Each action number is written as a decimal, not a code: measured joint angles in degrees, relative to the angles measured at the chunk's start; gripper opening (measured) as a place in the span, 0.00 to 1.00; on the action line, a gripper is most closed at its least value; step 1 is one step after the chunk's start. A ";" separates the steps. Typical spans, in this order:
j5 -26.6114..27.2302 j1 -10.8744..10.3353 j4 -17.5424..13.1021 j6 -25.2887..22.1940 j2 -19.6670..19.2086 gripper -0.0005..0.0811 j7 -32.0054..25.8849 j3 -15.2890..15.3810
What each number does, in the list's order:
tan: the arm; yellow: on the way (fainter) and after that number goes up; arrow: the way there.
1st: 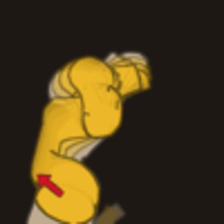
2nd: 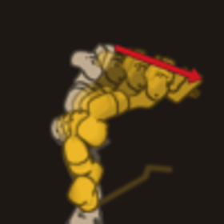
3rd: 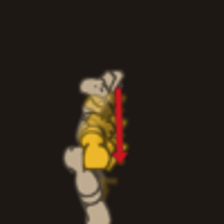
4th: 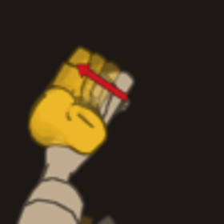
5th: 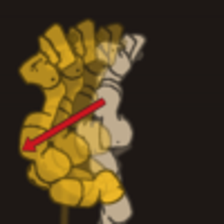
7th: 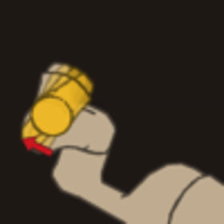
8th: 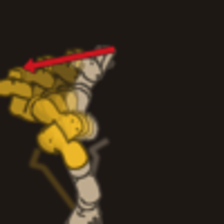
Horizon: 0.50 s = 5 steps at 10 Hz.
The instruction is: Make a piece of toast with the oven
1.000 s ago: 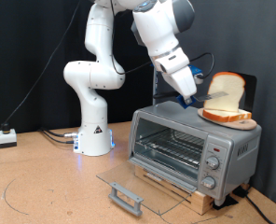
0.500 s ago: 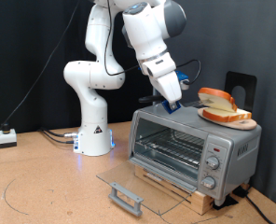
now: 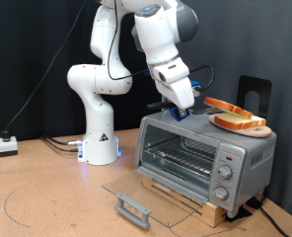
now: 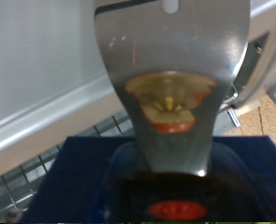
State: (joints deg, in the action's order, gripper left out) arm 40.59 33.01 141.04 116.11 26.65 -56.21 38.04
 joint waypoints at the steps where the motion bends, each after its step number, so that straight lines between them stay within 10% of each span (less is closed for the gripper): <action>1: -0.76 -0.34 0.31 -0.90 0.74 0.49 0.01 0.61; 5: -2.78 -1.49 2.52 -2.11 3.90 0.49 2.87 5.05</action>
State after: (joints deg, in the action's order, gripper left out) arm 37.81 31.52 143.56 114.00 30.55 -53.34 43.10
